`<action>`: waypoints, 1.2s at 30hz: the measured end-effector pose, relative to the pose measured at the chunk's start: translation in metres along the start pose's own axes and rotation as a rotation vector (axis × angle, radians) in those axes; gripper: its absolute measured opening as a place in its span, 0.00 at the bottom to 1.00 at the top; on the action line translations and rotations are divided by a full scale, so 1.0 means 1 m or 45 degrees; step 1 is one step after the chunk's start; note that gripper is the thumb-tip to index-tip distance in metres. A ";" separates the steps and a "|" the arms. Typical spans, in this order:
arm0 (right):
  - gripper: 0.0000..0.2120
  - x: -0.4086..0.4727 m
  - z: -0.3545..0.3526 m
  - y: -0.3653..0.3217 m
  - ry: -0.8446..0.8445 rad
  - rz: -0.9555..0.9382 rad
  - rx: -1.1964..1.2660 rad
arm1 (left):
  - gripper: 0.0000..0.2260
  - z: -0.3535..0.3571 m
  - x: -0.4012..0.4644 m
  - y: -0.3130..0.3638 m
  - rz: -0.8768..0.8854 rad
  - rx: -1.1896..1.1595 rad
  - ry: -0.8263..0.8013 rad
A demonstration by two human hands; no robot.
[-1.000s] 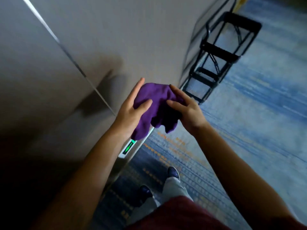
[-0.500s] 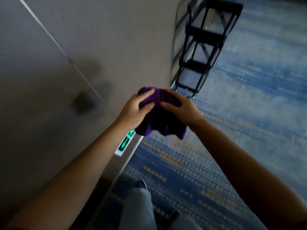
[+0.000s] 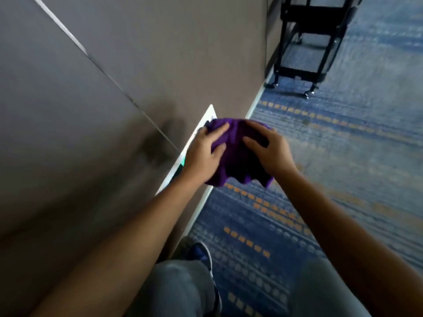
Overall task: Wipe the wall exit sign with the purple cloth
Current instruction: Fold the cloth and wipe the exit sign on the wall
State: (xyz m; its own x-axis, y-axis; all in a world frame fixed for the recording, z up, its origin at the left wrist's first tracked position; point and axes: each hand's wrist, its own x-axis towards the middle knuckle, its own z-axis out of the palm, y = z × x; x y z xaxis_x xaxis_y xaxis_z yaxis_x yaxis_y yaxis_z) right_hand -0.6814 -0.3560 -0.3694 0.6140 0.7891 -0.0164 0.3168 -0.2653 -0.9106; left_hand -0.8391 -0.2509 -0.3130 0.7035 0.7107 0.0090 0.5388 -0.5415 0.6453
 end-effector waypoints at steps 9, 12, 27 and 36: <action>0.21 0.039 0.099 0.094 -0.084 -0.237 0.028 | 0.23 0.058 -0.005 -0.113 0.007 0.174 0.161; 0.22 0.046 0.121 0.101 -0.094 -0.280 0.056 | 0.22 0.056 -0.005 -0.128 -0.004 0.207 0.213; 0.25 0.025 0.152 0.096 0.140 -0.137 0.528 | 0.19 0.041 -0.033 -0.096 0.143 0.188 0.290; 0.39 -0.002 0.126 0.083 0.335 0.049 0.453 | 0.17 0.048 -0.045 -0.088 0.164 0.220 0.518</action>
State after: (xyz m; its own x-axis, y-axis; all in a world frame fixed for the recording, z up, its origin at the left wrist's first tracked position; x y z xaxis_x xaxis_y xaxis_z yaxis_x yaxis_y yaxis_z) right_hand -0.7472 -0.3103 -0.4970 0.7982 0.6023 0.0105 0.0497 -0.0485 -0.9976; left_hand -0.8962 -0.2570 -0.4072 0.5493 0.7325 0.4021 0.5528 -0.6794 0.4826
